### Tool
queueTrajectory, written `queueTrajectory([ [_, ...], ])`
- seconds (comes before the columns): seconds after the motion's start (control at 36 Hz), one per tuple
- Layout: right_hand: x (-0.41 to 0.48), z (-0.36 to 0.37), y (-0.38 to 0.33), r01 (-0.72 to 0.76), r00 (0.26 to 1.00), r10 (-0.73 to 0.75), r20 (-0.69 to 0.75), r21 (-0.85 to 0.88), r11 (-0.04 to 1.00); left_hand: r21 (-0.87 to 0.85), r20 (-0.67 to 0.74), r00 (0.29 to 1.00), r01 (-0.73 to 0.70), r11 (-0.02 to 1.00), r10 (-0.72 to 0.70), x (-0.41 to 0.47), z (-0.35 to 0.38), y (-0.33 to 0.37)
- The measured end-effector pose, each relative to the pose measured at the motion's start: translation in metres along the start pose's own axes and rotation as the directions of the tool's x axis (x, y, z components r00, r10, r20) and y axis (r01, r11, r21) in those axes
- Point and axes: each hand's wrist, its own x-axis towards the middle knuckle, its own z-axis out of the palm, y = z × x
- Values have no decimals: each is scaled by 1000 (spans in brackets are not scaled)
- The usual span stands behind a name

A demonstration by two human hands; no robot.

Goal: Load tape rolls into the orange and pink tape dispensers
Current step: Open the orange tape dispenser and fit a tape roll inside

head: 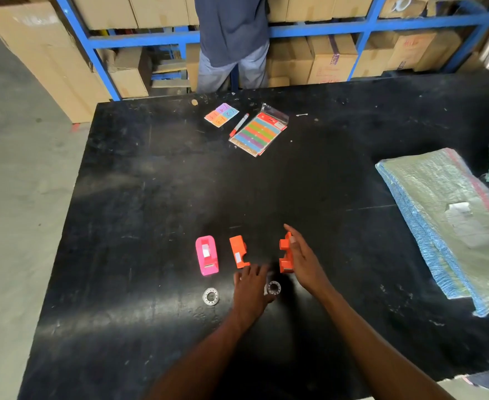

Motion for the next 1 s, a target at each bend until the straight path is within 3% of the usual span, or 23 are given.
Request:
queueTrajectory([
  [0.19,-9,19,4,-52,995,54,83,-25,998,-27,28,989,144,989,-144,-28,3,-32],
  [0.31,-14,27,8,-51,991,54,118,-30,998,-128,-6,993,119,985,-121,-31,2,-39],
  [0.44,-24,31,10,-10,978,41,203,-152,988,-396,-49,994,71,916,-98,-30,-21,-32],
  [0.58,-24,39,24,33,958,62,281,-322,946,-423,-39,996,52,905,-76,-22,-46,-28],
  [0.81,-24,44,7,124,971,-34,236,-376,918,-505,60,998,61,861,-36,-13,-71,-36],
  [1.0,-26,50,4,62,985,-47,167,-88,994,-709,35,996,81,700,-81,-7,-78,-31],
])
